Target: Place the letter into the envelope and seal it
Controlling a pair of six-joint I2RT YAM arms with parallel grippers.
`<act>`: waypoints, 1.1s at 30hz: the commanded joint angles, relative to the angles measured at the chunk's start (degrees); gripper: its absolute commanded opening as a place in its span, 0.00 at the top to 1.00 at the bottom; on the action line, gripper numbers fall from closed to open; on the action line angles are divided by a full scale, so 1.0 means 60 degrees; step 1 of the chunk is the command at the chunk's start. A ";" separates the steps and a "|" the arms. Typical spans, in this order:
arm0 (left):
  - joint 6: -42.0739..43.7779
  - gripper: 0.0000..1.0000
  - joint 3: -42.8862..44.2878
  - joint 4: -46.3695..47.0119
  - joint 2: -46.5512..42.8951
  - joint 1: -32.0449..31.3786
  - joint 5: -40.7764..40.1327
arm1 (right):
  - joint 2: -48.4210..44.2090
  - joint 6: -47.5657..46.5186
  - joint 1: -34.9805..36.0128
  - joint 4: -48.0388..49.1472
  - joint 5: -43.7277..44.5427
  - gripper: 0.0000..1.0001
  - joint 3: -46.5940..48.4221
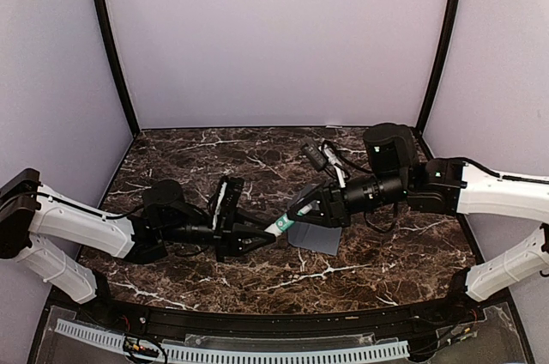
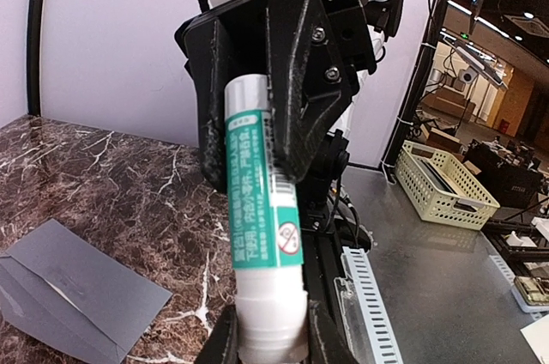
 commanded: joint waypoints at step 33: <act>0.1500 0.99 0.0458 0.0513 -0.0670 -0.0098 -0.2638 | 0.2200 0.0816 0.0465 -0.0206 0.0257 1.00 0.1024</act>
